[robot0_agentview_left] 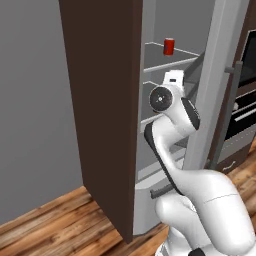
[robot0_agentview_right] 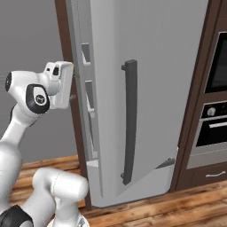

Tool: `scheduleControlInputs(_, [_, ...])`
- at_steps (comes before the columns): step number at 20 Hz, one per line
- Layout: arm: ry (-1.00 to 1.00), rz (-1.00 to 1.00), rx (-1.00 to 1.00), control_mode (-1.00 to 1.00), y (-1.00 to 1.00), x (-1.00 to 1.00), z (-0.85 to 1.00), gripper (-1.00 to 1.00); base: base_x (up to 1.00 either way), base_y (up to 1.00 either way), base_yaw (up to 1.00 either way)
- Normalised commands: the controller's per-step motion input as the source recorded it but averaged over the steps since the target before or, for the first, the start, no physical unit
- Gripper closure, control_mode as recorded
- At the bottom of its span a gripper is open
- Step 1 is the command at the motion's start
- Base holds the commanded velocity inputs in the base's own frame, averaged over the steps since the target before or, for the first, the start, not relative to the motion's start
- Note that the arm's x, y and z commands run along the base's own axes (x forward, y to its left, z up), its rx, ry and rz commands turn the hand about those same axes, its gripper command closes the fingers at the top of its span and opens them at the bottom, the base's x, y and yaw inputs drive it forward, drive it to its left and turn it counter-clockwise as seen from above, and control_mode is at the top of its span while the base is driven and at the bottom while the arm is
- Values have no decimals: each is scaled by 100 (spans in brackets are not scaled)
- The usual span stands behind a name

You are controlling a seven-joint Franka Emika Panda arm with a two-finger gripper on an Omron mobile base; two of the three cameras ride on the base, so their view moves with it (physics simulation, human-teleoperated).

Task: Open the fridge, grab two sodas, and place both sodas inside the bowl with ice on the dining counter.

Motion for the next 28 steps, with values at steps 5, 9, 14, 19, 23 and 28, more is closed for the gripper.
scheduleControlInputs(5, [0, -16, -1, -100, -46, 15, -18, -100, 0, 0, 0])
scheduleControlInputs(9, [-2, -14, 0, -100, -56, 0, -14, -100, 0, 0, 0])
scheduleControlInputs(14, [-5, -11, 0, -100, -65, -16, -2, -100, 0, 0, 0])
scheduleControlInputs(19, [-4, -9, 0, -100, -73, -48, 0, -100, 0, 0, 0])
scheduleControlInputs(23, [-1, -10, 2, -100, -78, -55, 0, -100, 0, 0, 0])
scheduleControlInputs(28, [0, -10, 7, -100, -95, -38, 1, -100, 0, 0, 0])
